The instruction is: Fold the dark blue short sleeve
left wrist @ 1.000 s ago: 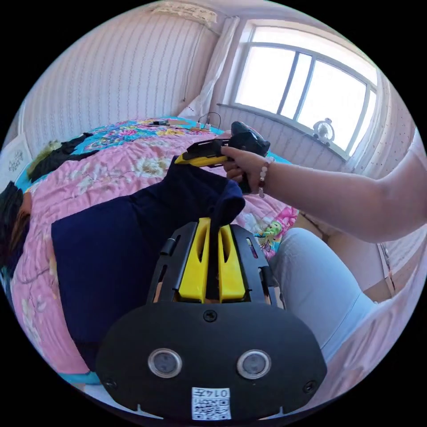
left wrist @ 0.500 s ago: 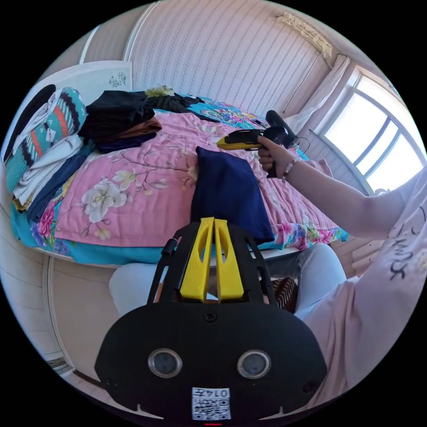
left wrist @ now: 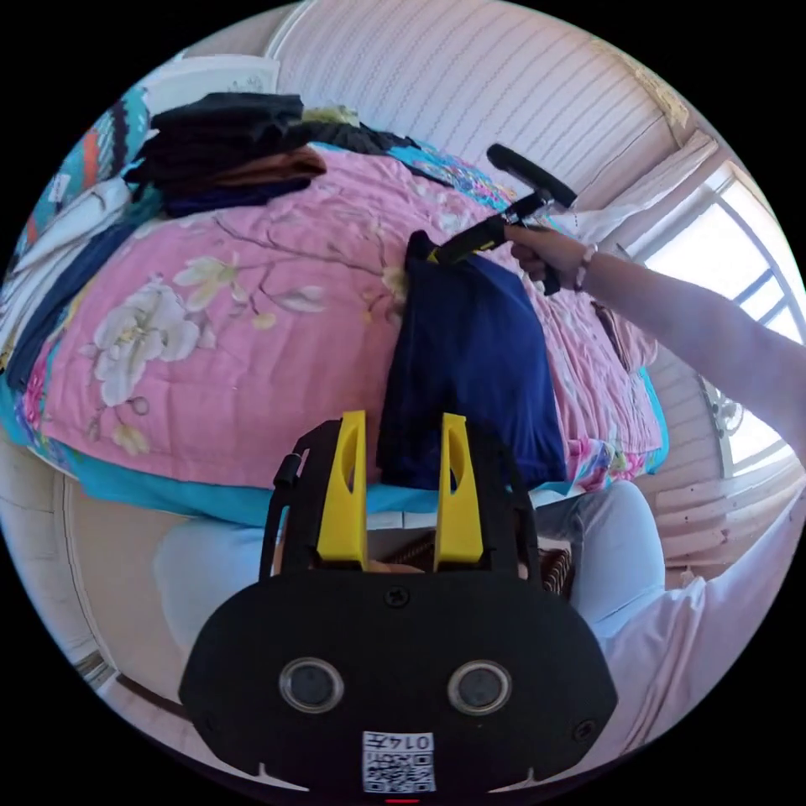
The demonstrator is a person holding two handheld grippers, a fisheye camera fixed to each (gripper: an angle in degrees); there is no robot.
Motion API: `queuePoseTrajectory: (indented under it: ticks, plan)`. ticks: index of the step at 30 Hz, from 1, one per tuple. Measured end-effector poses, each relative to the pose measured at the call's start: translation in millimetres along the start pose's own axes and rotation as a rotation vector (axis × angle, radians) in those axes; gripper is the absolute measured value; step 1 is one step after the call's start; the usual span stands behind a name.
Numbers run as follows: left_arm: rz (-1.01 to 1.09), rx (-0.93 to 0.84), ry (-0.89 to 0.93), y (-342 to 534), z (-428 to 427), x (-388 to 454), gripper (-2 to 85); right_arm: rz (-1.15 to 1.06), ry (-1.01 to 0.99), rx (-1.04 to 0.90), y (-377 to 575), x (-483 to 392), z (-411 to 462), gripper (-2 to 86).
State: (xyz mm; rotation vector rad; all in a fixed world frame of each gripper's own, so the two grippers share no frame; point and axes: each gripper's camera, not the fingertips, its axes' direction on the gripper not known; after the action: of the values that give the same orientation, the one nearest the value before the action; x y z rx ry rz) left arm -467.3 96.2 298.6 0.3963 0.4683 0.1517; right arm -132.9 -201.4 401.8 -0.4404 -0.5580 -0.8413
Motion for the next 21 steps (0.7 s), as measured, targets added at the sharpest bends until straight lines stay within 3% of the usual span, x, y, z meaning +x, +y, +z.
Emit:
queuePoseTrajectory:
  ticks: [5, 9, 16, 21]
  plan:
    - [0.056, 0.005, -0.119, -2.8, -2.8, 16.1, 10.2, -0.111, -0.013, 0.041, 15.8, -24.0, -13.6, 5.1]
    - [0.095, 0.057, -0.075, 3.5, -16.6, 22.0, 2.6, -0.096, -0.056, 0.214, 58.7, -30.9, -47.2, 4.0]
    - [0.247, 0.18, -0.034, 16.3, -64.9, 45.1, 0.8, -0.055, -0.107, 0.457, 148.1, -35.6, -115.9, 2.8]
    - [0.289, 0.39, 0.081, 27.0, -108.9, 65.9, 0.1, -0.064, -0.111, 0.589, 183.5, -37.6, -176.1, 2.0]
